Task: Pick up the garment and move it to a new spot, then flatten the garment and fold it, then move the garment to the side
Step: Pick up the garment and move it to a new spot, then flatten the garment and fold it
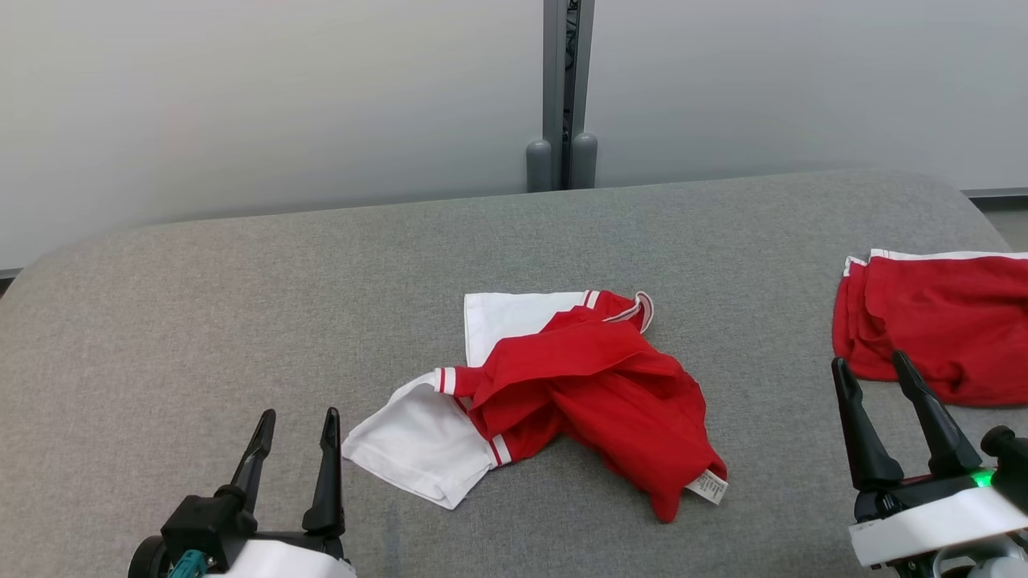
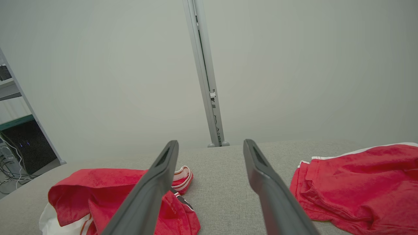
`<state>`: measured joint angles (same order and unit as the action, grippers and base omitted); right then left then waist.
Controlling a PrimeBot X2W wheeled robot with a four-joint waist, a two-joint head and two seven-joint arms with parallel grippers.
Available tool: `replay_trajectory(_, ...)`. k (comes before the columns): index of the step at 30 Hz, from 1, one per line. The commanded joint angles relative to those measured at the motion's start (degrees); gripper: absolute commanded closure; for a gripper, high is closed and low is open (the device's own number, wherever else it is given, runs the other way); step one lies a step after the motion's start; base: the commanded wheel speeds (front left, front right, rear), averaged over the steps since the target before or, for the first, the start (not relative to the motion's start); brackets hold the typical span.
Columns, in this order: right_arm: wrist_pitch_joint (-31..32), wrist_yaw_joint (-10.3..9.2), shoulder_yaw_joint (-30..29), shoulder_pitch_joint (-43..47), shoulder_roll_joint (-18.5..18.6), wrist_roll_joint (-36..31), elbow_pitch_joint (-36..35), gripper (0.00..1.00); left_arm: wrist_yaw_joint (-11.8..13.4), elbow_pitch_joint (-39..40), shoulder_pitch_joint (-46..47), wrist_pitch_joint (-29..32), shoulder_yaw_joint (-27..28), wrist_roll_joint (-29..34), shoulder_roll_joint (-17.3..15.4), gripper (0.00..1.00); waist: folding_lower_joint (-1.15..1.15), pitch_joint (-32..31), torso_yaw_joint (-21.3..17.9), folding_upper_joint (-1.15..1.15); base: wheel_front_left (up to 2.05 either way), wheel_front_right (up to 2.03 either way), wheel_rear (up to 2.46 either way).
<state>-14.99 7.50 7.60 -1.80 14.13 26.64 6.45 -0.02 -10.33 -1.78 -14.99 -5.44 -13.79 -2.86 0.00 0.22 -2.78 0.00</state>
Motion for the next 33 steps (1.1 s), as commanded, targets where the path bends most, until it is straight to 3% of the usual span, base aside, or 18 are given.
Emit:
replay_trajectory(1, -0.26, -0.01, -0.11, -0.10, 0.28, 0.13, 0.16, 0.00, -0.03, -0.19, 1.14, -0.25, -0.03, -0.28, -0.13, 0.00, 0.00, -0.04, -0.03, 0.00, 0.00, 0.00, 0.00)
replay_trajectory(24, -0.25, -0.01, 0.61, -0.44, 0.43, 0.46, 0.64, 0.00, 0.33, -0.62, 1.38, -0.25, -1.12, -1.62, -0.12, 0.00, 0.00, -0.20, 0.13, 0.00, 0.00, 0.00, 0.00)
replay_trajectory(33, -0.26, -0.01, 1.00, -0.66, 0.67, 0.55, 0.95, 0.00, -2.57, -5.40, 3.40, 0.49, -9.19, -5.14, -0.14, 0.00, 0.00, -0.29, 0.42, 0.00, 0.00, 0.00, 0.00)
